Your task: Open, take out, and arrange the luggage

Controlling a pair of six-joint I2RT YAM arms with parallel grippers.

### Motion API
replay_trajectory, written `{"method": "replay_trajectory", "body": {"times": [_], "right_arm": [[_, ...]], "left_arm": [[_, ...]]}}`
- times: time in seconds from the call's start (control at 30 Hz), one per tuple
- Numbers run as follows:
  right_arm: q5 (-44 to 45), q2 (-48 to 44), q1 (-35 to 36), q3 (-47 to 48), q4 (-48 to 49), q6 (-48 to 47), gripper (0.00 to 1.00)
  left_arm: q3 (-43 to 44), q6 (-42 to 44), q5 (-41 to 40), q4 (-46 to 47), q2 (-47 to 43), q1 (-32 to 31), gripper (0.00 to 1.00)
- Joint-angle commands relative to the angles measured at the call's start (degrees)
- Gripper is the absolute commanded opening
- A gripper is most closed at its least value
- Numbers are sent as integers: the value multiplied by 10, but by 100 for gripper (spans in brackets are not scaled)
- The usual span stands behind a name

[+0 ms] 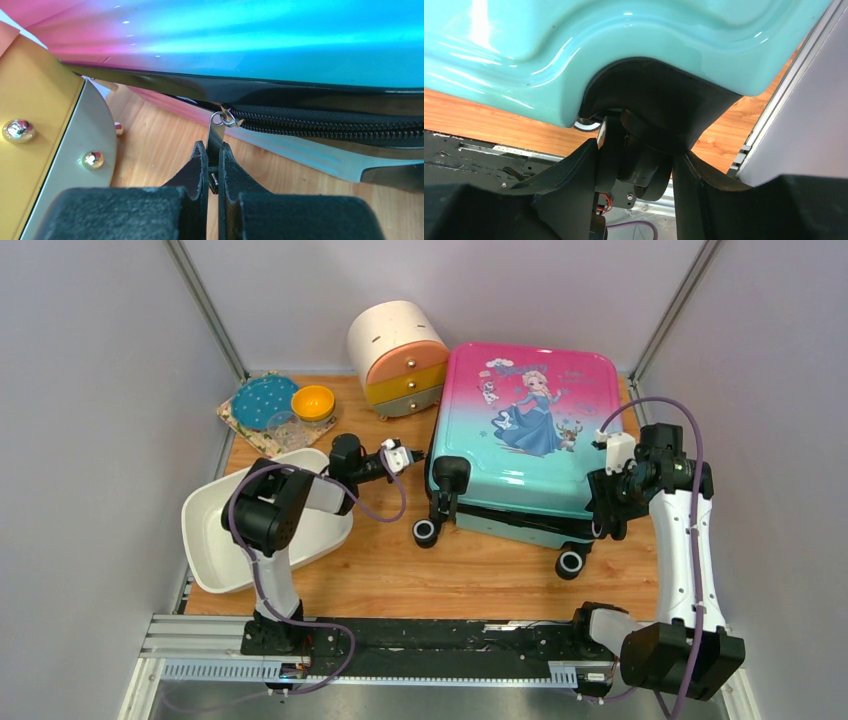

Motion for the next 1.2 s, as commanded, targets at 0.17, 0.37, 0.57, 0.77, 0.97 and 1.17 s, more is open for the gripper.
{"method": "replay_trajectory", "body": {"times": [0.17,0.37,0.57,0.77,0.97,1.17], "right_arm": [[11,-60,-8,-24,-213,-112,0],[-39,-76,-8,-36,-213,-91,27],[-94,-78,-8,67,-212,-71,78],[-174,-46,-8,206,-207,-35,84],[-202,-17,-12,311,-105,73,83],[-162,90,-126,334,0,106,75]], "left_arm": [[58,-71,-78,71,8,-34,0],[99,-88,-87,42,24,-90,18],[98,-110,-145,-38,-17,-82,57],[28,-104,-142,-158,-131,-36,68],[-2,-119,-143,-323,-247,-21,69],[127,-206,-212,-463,-212,-21,64]]}}
